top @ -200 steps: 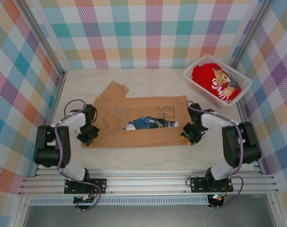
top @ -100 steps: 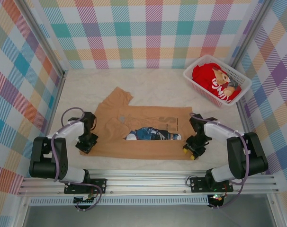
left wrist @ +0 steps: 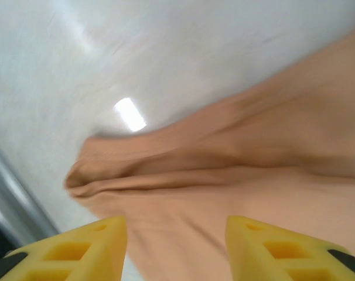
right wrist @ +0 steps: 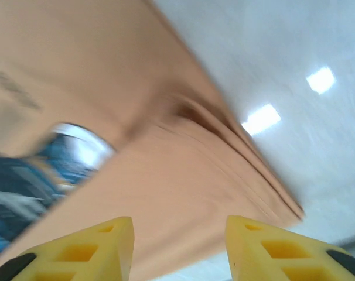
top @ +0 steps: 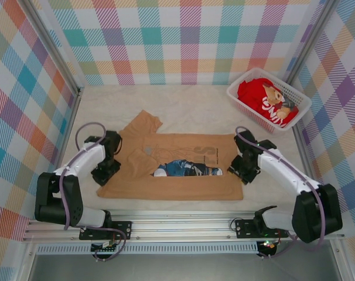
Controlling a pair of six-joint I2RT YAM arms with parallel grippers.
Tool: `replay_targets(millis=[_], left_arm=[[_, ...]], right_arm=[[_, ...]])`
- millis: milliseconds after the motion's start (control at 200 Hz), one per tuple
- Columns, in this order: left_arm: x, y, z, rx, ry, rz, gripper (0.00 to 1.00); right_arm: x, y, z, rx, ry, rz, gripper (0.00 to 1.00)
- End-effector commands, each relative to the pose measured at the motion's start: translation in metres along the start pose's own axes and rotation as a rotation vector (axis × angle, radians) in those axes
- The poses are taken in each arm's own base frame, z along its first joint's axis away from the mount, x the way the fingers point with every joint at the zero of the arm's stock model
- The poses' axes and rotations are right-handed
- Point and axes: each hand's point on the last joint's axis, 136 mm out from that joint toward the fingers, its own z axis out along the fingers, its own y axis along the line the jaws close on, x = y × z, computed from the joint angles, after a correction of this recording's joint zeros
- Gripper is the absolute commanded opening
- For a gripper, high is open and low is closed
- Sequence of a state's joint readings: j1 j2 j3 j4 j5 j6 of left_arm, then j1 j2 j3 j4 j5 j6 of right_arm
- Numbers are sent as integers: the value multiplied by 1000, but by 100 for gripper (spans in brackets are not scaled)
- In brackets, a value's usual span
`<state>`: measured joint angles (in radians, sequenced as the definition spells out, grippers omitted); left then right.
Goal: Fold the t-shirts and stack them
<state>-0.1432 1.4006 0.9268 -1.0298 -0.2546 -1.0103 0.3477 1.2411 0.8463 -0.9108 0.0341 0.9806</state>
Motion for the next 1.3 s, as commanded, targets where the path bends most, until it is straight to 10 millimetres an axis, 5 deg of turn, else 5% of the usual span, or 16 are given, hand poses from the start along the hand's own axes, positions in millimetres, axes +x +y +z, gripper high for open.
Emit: replay_targets(millis=[0,125,225,330,425,660,975,1295], left_arm=[[-39,-41,-46,145,-144,57,54],[-60,-144,-77,496,-120,201,58],[-78,-207,-78,638,-28,263,60],[-100,-250,-68,680,21,295,59],[-116,-272,-63,671,-3,325,59],[-127,-294,-52,683,-9,296,58],[-128,-300,-46,676,-27,309,58],[-123,-316,-44,673,-57,363,57]], right_arm=[[-58,38,-27,-72,-285,-197,47],[-112,81,-33,-92,-457,-298,51],[-143,106,-15,-153,-450,-277,51],[-167,127,10,-183,-422,-288,47],[-179,121,35,-94,-362,-255,44],[-183,108,72,-14,-268,-206,42],[-188,111,91,20,-241,-216,40],[-180,104,107,71,-161,-221,21]])
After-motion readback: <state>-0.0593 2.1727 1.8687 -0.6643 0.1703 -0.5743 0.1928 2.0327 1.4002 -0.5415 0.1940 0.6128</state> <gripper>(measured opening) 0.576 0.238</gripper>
